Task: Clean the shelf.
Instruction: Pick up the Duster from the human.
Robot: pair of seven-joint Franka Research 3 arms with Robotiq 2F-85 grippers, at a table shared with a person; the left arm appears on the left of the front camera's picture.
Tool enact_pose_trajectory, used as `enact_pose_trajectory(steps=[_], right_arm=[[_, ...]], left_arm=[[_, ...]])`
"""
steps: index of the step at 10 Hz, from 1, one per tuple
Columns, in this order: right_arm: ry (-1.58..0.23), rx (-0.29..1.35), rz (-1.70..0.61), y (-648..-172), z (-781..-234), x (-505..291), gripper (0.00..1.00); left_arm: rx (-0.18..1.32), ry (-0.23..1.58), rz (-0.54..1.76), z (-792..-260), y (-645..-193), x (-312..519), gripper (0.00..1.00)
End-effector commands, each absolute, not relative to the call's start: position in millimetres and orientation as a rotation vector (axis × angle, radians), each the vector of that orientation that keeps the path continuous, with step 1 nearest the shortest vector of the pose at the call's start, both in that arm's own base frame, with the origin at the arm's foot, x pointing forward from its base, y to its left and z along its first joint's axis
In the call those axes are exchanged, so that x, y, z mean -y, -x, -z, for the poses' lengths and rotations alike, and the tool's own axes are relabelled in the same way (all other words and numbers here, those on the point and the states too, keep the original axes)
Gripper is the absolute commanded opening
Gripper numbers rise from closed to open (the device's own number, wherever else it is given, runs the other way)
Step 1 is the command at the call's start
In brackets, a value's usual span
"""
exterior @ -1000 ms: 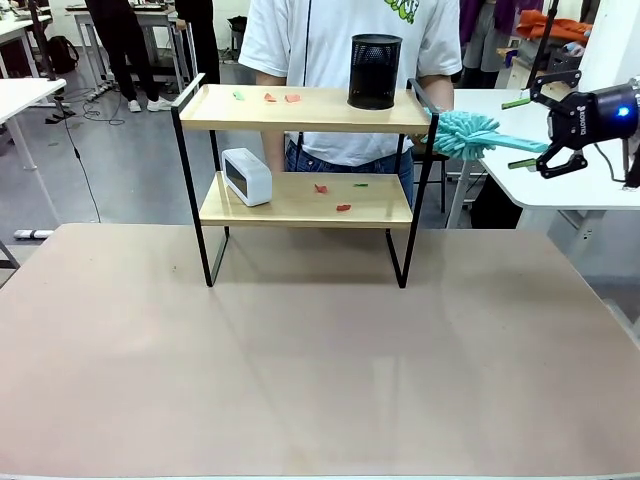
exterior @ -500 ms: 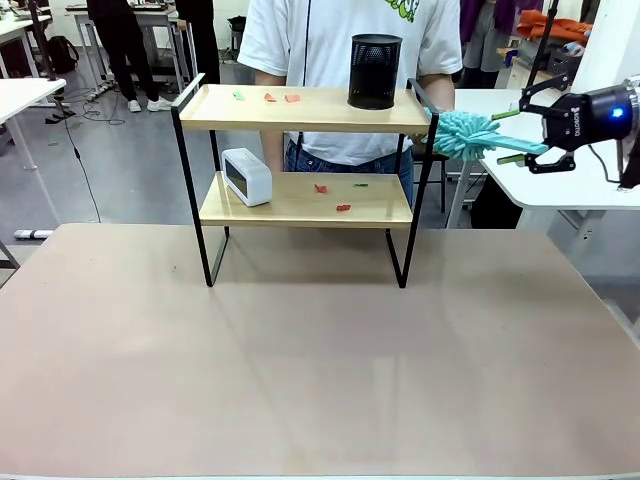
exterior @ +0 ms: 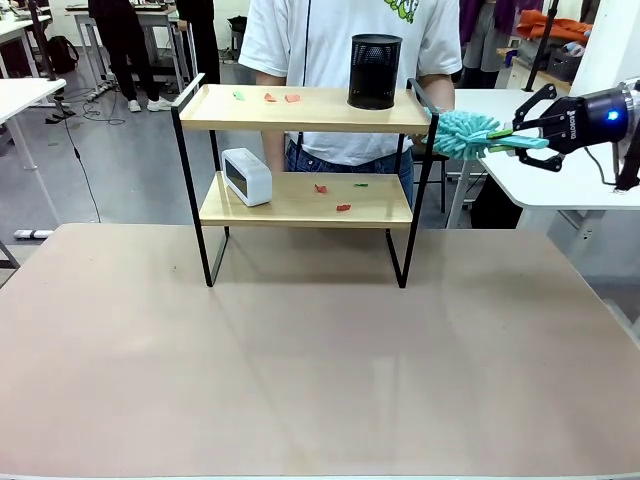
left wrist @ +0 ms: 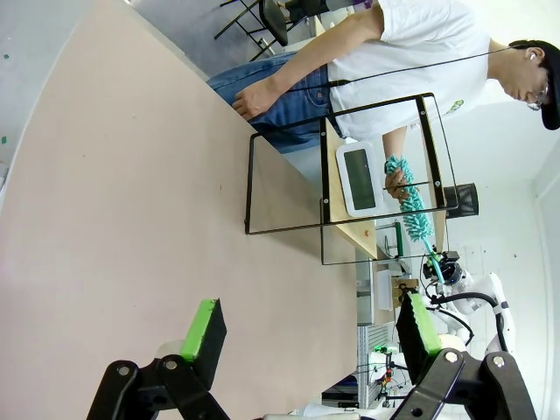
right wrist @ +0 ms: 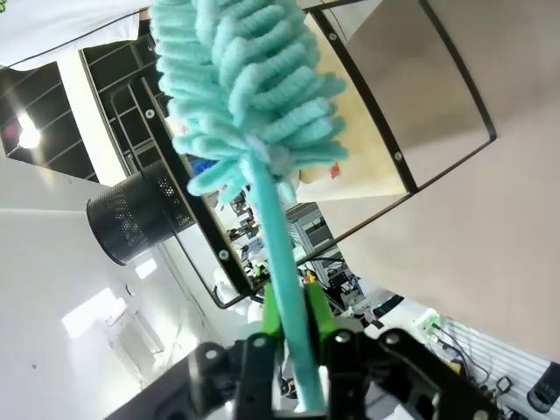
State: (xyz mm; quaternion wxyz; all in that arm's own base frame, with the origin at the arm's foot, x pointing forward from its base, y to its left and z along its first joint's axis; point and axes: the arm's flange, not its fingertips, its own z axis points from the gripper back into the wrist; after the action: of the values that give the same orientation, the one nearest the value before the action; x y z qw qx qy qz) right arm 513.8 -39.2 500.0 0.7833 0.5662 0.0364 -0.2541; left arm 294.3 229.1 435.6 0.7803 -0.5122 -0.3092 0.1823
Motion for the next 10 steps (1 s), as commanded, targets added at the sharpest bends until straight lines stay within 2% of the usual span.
enact_pose_trajectory(steps=[1,6,8,10], right_arm=[[-1.209,-0.075,0.565,-520,-502,39,0.00],[-1.180,-0.088,0.559,-519,-501,40,0.00],[-1.063,-0.021,0.471,-506,-519,38,0.00],[-0.814,0.087,0.245,-460,-565,46,0.00]], left_arm=[[0.694,1.113,-0.370,-436,-294,-229,1.00],[0.694,1.113,-0.370,-436,-294,-229,1.00],[0.694,1.113,-0.370,-436,-294,-229,1.00],[0.694,1.113,-0.370,-436,-294,-229,1.00]])
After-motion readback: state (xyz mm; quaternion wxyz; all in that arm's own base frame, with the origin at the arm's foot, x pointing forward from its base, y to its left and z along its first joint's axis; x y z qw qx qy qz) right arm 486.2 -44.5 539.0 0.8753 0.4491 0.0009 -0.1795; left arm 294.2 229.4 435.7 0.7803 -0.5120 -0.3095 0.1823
